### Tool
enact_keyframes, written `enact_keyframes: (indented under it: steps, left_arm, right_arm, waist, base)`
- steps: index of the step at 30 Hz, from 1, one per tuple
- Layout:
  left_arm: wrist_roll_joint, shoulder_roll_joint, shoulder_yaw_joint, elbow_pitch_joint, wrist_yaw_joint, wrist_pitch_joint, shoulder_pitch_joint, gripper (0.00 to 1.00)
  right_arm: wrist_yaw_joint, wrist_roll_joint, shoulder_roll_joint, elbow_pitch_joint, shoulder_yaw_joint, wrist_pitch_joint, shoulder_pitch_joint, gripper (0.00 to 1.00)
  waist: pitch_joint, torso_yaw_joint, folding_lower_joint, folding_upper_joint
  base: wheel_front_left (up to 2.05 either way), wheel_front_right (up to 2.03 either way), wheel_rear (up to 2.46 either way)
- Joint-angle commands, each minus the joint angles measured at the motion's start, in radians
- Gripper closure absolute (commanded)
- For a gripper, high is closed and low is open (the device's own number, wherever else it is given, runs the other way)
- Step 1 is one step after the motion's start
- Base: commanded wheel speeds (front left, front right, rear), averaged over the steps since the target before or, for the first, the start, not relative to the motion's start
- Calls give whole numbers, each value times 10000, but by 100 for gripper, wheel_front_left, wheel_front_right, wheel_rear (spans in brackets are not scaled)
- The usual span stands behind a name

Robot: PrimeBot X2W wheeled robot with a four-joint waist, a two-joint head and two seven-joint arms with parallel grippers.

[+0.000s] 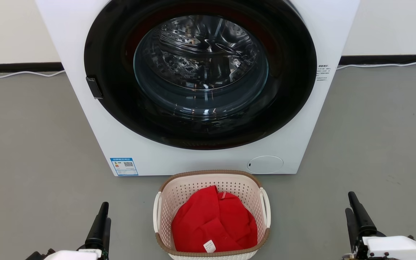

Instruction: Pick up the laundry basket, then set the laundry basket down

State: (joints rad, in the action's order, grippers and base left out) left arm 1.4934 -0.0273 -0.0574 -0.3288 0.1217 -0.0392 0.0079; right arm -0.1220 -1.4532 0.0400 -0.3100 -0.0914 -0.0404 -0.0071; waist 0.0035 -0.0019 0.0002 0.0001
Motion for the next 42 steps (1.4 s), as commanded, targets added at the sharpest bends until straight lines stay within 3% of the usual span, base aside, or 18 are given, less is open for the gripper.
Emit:
enact_keyframes:
  steps: [1,24,42]
  left_arm:
    - [-179,-80,-32,224,29,85,-491,0]
    - [-4455,-114,124,240,-134,761,-856,0]
    - [-7415,-311,232,-10,-344,1289,-755,0]
  right_arm:
    - [-24,223,153,300,79,120,-440,0]
    - [-38,4928,396,435,766,790,-879,0]
    - [-50,7554,559,-172,1204,1314,-1137,0]
  waist:
    - [-1,-2,-2,-1]
    - [-15,-15,-2,-1]
    - [-33,-30,-2,-1]
  base:
    - [0,0,0]
    - [0,0,0]
    - [0,0,0]
